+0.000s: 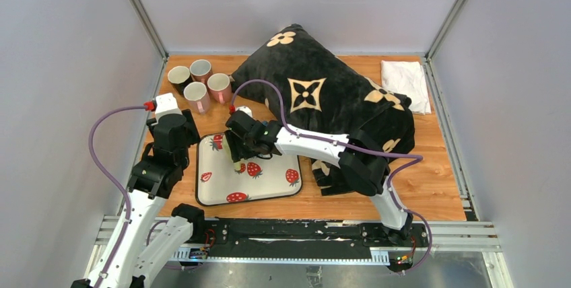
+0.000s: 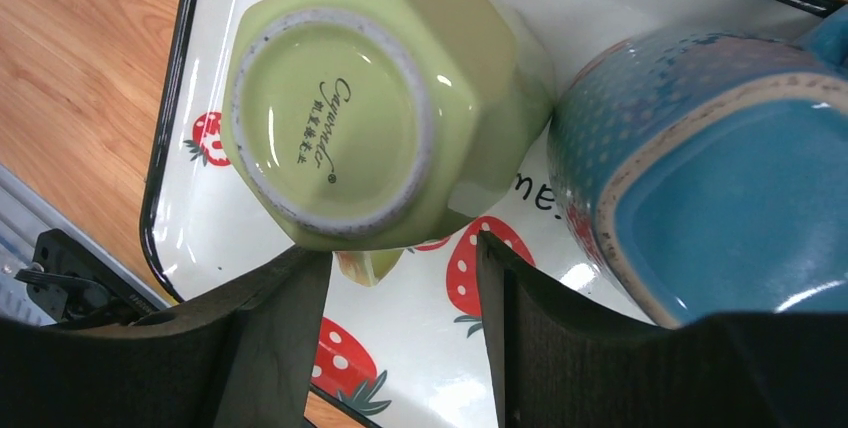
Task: Turn the mug right side up
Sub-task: Turn over the cup on the tray.
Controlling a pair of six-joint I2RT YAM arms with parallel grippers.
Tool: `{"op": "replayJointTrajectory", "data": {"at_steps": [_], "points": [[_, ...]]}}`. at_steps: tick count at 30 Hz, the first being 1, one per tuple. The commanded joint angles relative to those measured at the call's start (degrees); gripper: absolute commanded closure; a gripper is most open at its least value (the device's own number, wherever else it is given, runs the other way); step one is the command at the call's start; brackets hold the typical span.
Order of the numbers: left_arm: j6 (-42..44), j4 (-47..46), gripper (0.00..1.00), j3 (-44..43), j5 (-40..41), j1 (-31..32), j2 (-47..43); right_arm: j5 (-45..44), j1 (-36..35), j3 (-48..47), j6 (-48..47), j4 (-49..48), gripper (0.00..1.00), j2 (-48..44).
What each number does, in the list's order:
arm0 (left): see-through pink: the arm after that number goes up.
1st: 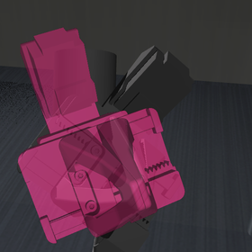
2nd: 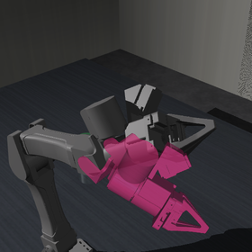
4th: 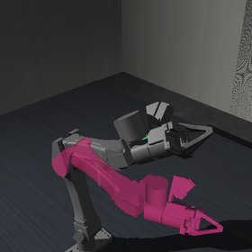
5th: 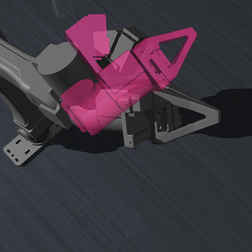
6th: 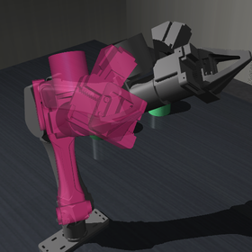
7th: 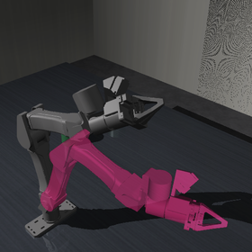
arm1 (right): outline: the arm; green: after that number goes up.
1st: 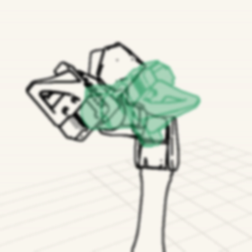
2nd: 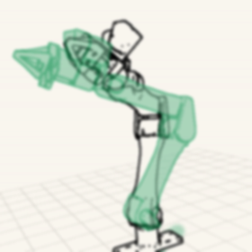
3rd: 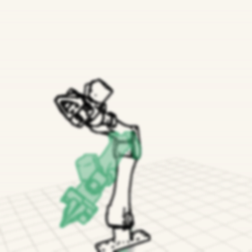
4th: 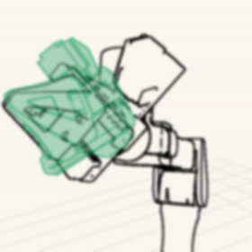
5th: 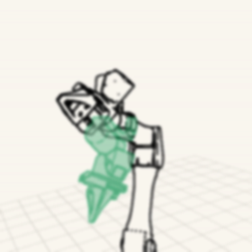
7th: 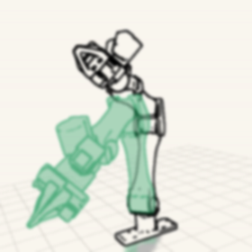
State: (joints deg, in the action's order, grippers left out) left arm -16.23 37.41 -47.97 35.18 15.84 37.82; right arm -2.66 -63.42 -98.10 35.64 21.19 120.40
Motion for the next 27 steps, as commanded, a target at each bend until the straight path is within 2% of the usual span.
{"op": "replayJointTrajectory", "data": {"at_steps": [1, 11, 19, 27], "points": [[0.58, -1.66, 0.35, 0.5, 0.45, -0.37, -0.11, -4.05, -0.72, -2.04, -0.27, 3.02, 0.41, 0.79], [0.67, -1.9, 0.35, 0.54, 0.24, -0.37, 0.21, -5.14, -0.74, -0.97, -1.38, 3.81, 0.58, -0.73], [0.72, -1.96, 0.35, 0.59, 0.21, -0.37, -0.09, -3.15, -0.77, -2.96, -2.76, 3.69, 0.53, 0.54], [0.76, -1.99, 0.35, 0.59, 0.07, -0.37, -0.16, -2.53, -1.14, -4.84, -3.91, 3.46, 0.52, 2.15]]}}
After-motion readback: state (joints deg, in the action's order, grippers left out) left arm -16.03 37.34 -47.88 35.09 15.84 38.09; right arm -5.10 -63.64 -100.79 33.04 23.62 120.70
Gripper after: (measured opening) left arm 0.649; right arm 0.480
